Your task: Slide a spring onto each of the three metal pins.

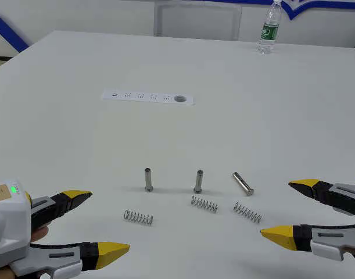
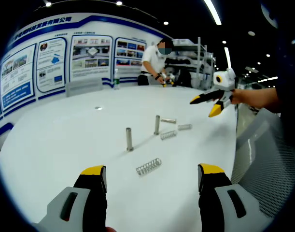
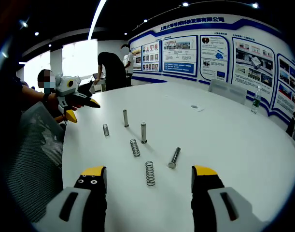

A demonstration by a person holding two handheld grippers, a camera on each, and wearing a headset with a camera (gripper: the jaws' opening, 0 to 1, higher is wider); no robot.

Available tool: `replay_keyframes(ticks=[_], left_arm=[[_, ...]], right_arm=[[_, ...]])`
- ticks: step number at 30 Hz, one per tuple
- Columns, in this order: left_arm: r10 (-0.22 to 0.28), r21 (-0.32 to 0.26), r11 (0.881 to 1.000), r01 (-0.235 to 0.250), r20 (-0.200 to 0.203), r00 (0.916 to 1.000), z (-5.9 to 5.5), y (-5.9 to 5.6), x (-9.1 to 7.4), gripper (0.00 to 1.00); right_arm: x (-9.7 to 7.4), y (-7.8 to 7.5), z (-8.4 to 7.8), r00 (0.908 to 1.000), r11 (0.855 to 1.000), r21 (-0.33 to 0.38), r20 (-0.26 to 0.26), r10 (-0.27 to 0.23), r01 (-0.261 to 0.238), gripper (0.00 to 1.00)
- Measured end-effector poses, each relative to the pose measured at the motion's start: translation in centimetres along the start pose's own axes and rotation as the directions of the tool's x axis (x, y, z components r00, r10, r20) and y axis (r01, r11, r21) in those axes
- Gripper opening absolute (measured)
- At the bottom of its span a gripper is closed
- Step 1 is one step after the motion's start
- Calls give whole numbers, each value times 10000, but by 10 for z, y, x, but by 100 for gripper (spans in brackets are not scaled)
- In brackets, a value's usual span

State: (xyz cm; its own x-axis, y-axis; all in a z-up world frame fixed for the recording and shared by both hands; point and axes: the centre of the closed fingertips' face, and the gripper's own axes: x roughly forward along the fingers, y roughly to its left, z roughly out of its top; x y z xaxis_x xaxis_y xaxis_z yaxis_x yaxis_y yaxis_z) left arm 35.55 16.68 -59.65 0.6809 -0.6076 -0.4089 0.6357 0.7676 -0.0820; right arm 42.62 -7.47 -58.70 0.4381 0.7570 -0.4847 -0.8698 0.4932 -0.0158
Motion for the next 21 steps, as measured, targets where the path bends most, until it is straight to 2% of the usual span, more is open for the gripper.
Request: replay_keyframes(ticks=[4, 12, 21], left_arm=[[-18, 6, 10000, 18, -14, 10000, 0, -1, 0, 79], [-11, 0, 10000, 11, -17, 10000, 1, -1, -1, 79], [-19, 22, 10000, 19, -61, 10000, 1, -2, -1, 79]], right_arm=[[6, -6, 9, 10000, 10000, -55, -4, 20, -20, 71], [22, -21, 23, 9993, 9998, -166, -346, -114, 108, 66], [46, -39, 26, 9919, 9989, 69, -1182, -461, 472, 55]])
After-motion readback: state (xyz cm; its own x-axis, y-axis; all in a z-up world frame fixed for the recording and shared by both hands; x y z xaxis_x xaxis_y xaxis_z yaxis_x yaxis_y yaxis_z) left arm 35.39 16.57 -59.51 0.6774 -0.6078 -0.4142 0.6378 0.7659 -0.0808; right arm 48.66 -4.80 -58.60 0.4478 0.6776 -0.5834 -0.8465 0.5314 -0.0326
